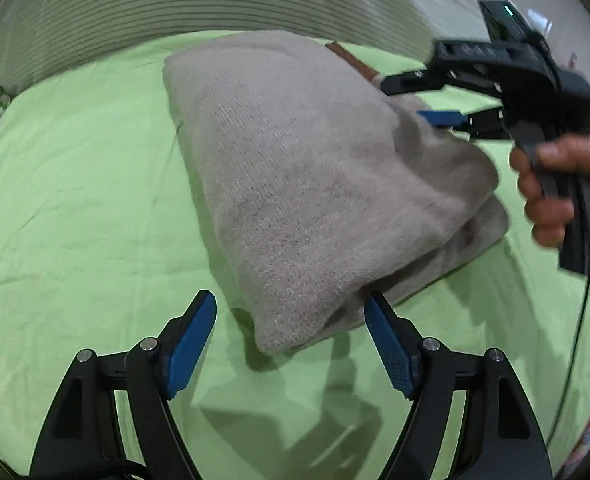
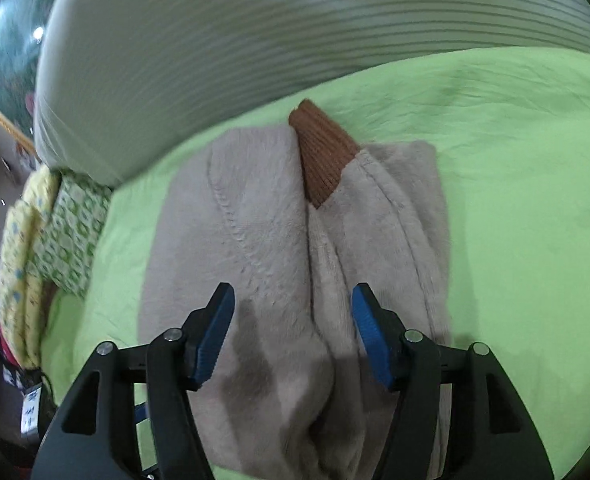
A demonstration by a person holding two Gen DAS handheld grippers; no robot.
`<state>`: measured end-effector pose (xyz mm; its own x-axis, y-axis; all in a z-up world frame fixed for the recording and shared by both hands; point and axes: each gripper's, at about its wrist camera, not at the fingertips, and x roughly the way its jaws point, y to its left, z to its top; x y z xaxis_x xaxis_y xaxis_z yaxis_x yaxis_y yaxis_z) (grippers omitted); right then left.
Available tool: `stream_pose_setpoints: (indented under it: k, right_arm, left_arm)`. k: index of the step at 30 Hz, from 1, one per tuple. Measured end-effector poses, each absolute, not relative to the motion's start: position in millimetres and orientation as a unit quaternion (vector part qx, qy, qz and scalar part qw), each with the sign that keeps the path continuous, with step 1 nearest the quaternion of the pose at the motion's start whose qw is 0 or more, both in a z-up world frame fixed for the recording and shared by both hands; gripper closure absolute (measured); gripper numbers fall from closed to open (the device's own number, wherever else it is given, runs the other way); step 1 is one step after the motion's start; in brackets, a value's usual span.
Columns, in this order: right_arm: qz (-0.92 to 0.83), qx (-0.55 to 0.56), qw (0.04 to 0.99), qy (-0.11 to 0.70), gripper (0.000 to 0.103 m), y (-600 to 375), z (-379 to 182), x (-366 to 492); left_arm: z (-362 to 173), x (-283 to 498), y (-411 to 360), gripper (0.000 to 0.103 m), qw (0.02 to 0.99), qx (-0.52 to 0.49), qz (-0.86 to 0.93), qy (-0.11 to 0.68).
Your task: Fold small clothes
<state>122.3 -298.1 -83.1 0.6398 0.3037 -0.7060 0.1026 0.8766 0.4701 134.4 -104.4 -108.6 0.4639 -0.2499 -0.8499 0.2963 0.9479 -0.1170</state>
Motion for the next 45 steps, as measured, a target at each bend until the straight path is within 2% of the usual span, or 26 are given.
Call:
stream_pose_setpoints:
  k: [2, 5, 7, 8, 9, 11, 12, 15, 20, 28, 33, 38, 43, 45]
  right_arm:
    - [0.053, 0.224, 0.871, 0.435, 0.034, -297, -88, 134]
    - [0.067, 0.208, 0.861, 0.459, 0.023, -293, -96, 152]
    - [0.068, 0.189, 0.858, 0.473, 0.023, -286, -99, 158]
    - [0.070, 0.175, 0.859, 0.476, 0.037, -281, -98, 159]
    - [0.084, 0.168, 0.858, 0.478, 0.071, -276, -97, 160]
    - [0.092, 0.176, 0.852, 0.483, 0.082, -272, -93, 159]
    - [0.091, 0.174, 0.856, 0.478, 0.084, -270, -87, 156]
    - [0.095, 0.203, 0.877, 0.426, 0.087, -283, -47, 135]
    - [0.066, 0.210, 0.902, 0.371, 0.088, -309, -7, 95]
    - [0.005, 0.177, 0.889, 0.422, 0.088, -321, -83, 108]
    - [-0.007, 0.184, 0.899, 0.396, 0.089, -328, -68, 101]
    - [-0.014, 0.153, 0.894, 0.421, 0.088, -320, -80, 114]
    - [-0.018, 0.171, 0.891, 0.421, 0.083, -324, -69, 111]
    - [-0.022, 0.184, 0.888, 0.421, 0.072, -327, -64, 106]
  left_arm:
    - [-116, 137, -106, 0.030, 0.853, 0.041, -0.140, 0.502]
    - [-121, 146, -100, 0.037, 0.852, 0.017, -0.117, 0.510]
    - [-120, 146, -91, 0.040, 0.851, -0.012, -0.109, 0.514]
    - [-120, 147, -91, 0.041, 0.850, -0.017, -0.108, 0.516]
    - [-120, 147, -93, 0.043, 0.850, -0.014, -0.107, 0.516]
    - [-119, 152, -91, 0.048, 0.850, -0.004, -0.108, 0.516]
    - [-118, 153, -93, 0.053, 0.849, -0.002, -0.111, 0.517]
    - [-112, 159, -101, 0.059, 0.843, -0.006, -0.123, 0.524]
    - [-108, 163, -115, 0.060, 0.842, -0.003, -0.137, 0.522]
    - [-115, 166, -127, 0.062, 0.834, 0.017, -0.143, 0.532]
    - [-121, 172, -112, 0.060, 0.832, 0.003, -0.143, 0.537]
    - [-123, 172, -109, 0.059, 0.832, 0.011, -0.141, 0.537]
    - [-113, 174, -101, 0.058, 0.822, -0.011, -0.151, 0.550]
    - [-112, 166, -93, 0.057, 0.820, -0.016, -0.153, 0.551]
